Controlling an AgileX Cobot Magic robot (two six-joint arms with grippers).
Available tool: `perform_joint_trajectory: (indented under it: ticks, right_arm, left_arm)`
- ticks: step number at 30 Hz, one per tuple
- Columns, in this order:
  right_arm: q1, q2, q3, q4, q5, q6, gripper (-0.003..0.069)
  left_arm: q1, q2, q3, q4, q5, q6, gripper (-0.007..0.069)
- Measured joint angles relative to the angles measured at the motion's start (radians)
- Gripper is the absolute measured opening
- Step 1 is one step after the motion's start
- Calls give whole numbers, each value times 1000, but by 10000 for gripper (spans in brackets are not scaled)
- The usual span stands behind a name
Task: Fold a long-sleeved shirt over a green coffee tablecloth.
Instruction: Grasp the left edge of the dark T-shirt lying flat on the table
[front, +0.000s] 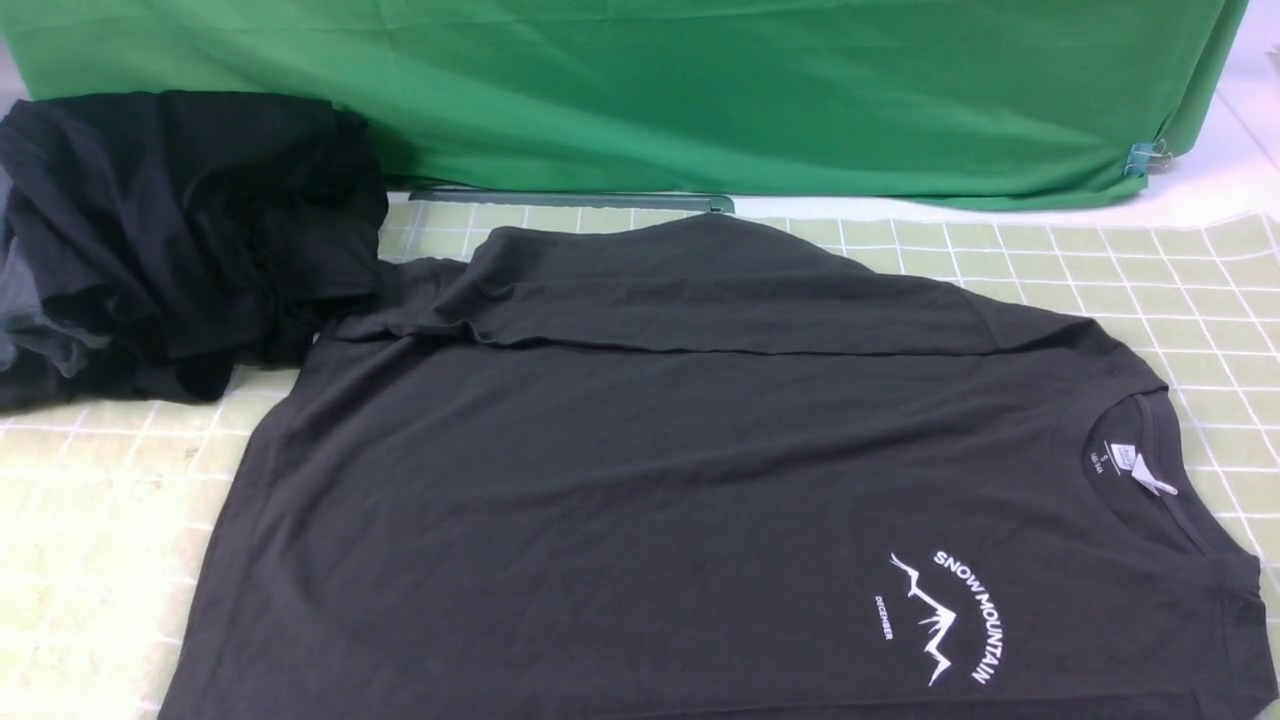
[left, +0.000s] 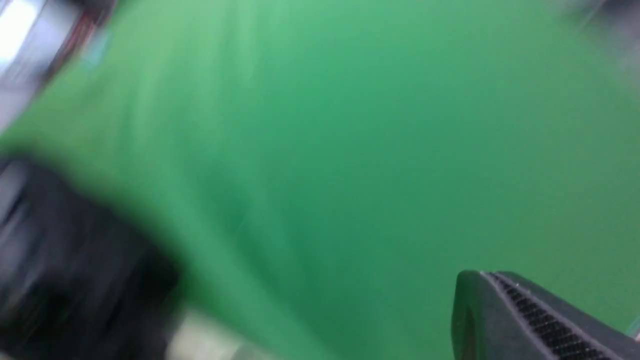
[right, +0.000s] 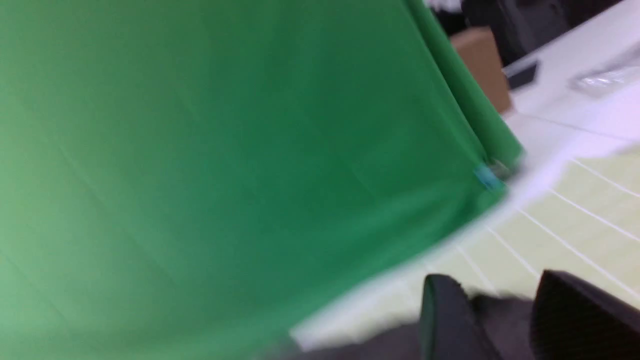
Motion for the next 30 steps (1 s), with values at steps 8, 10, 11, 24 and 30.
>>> perform_joint_trajectory:
  ticks: [8,10,11,24,30]
  right_arm:
    - [0,0,0,14,-52,66,242]
    - [0,0,0,14,-52,66,235]
    - [5,-1,-7,8,-17,66,212]
    - [309,490,-553,-48,730,-406,7]
    - [418,665,-639,-48,771,-434,7]
  left_arm:
    - [0,564,-144,-95,510,380,3]
    - [-1,657,-134,-97,522,419,2]
    - [-12,732,-129,-97,533,442,-2]
    - [-359,828,-65,164,525,224,10]
    - [-363,862,32,218,373,215,174]
